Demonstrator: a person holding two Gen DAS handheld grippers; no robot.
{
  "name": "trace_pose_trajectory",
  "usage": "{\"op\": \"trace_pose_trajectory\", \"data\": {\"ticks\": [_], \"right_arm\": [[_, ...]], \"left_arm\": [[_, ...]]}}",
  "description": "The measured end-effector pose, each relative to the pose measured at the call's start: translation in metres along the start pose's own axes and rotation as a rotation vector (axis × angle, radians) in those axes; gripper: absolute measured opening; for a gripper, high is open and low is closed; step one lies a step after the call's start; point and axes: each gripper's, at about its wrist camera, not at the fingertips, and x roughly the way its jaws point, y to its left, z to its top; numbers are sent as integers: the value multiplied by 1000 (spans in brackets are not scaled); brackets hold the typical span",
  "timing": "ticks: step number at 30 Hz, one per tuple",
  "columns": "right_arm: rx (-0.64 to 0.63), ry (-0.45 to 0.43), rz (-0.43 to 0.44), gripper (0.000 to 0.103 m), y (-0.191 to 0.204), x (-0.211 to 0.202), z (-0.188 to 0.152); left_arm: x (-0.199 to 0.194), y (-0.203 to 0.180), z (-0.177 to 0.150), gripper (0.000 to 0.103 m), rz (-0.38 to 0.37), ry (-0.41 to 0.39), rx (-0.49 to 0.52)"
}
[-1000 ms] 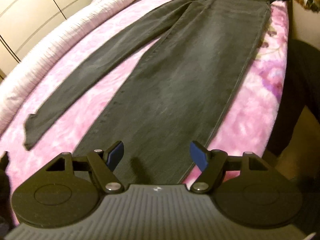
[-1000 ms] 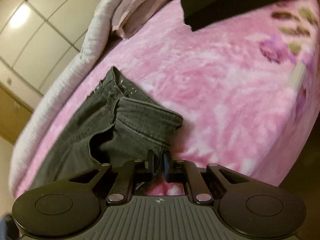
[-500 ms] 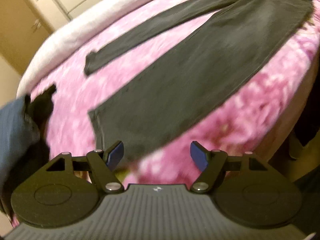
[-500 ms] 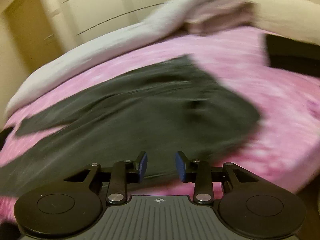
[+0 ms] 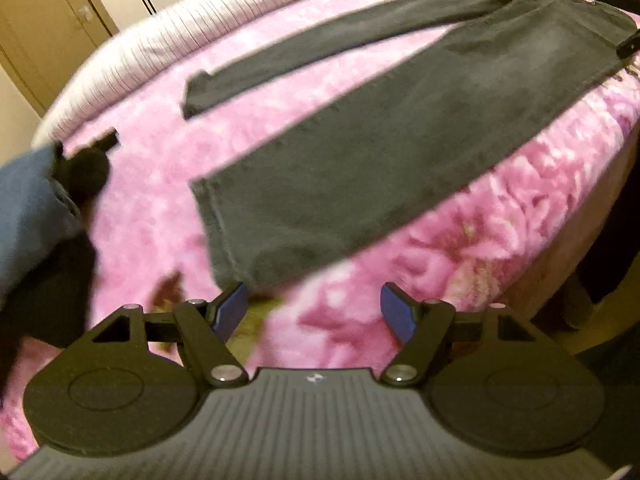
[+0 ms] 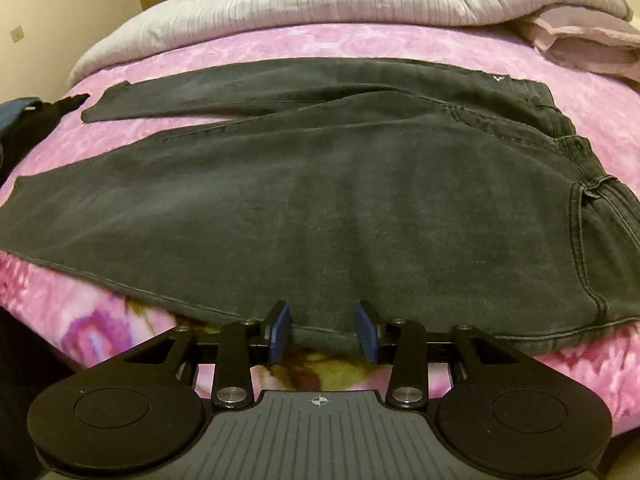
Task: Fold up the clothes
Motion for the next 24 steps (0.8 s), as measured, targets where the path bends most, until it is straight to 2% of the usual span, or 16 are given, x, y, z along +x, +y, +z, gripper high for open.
{"op": "trace_pose_trajectory", "data": {"ticks": [6, 10, 14, 18, 24], "right_arm": [[-11, -20, 18, 49, 13, -18, 24], [-28, -25, 47, 50, 20, -11, 48], [-92, -44, 61, 50, 37, 7, 85], [-166, -77, 101, 50, 64, 45, 134], [-211, -98, 163, 50, 98, 121, 197]], "left_arm": [[-8, 14, 39, 71, 5, -99, 0], [29, 33, 88, 71, 3, -114, 58], [68, 52, 137, 71, 2, -128, 117], [129, 85, 191, 71, -31, -145, 125], [239, 151, 252, 71, -98, -143, 34]]}}
